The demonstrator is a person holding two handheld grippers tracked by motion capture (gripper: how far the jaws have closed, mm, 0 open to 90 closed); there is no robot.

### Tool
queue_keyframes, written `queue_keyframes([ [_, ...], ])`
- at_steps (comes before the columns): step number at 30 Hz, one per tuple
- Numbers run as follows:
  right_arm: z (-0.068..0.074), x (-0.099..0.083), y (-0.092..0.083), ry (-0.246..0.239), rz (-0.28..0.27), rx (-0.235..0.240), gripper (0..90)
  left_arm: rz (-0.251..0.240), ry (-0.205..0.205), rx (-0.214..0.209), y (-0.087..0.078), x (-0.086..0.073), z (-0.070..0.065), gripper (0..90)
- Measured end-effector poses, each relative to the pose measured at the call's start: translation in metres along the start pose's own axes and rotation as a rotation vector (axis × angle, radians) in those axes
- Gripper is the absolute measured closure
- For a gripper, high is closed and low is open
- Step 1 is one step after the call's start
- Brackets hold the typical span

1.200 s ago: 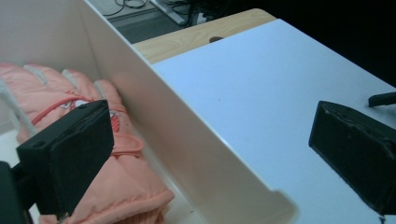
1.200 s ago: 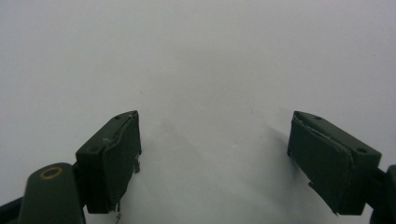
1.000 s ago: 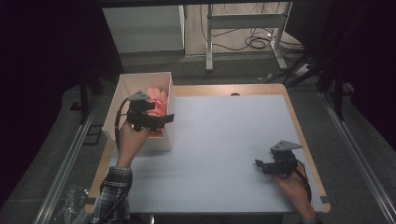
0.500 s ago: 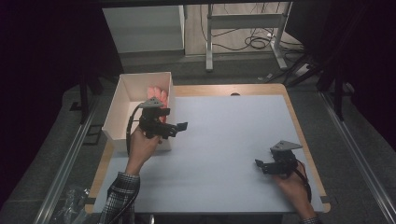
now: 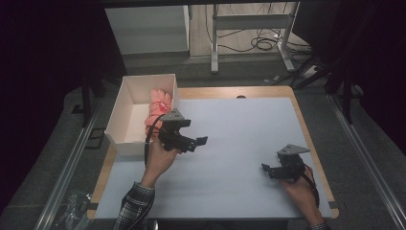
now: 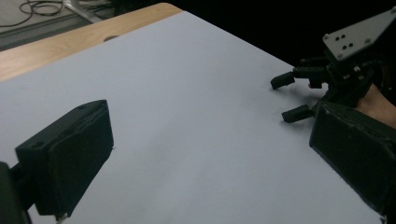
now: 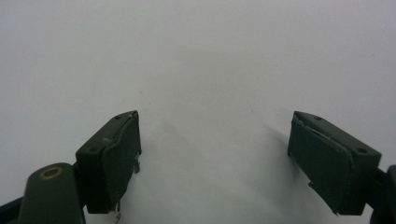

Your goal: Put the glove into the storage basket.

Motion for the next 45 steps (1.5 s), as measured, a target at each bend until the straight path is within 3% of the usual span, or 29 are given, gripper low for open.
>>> queue_keyframes([
  [8,0.000,0.000,0.000,0.000,0.000,0.000,17.6,0.052,0.045,-0.016,0.016,-0.023,-0.013,0.2],
  [17,0.000,0.000,0.000,-0.001,0.000,0.000,17.6,0.111,0.046,-0.017,0.027,-0.056,-0.016,0.2],
  [28,0.000,0.000,0.000,-0.002,0.000,-0.001,17.6,0.190,0.047,0.018,0.029,-0.096,-0.013,0.2],
  [38,0.000,0.000,0.000,-0.001,0.000,-0.001,17.5,0.300,0.084,0.072,0.034,-0.132,-0.009,0.0],
  [41,0.000,0.000,0.000,-0.001,0.000,-0.001,17.4,0.323,0.136,0.104,0.036,-0.134,-0.011,0.0],
  [45,0.000,0.000,0.000,-0.001,0.001,-0.002,17.3,0.323,0.137,0.104,0.036,-0.134,-0.011,0.0],
])
Point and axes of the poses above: each handheld gripper's, and its own axes: y roughly forward along the jaws, x roughly out of its top, z roughly to its left, the point moved 8 cm from there along y, roughly forward along the jaws, and after that the axes turned 6 degrees about -z, right-handed, at the moved point
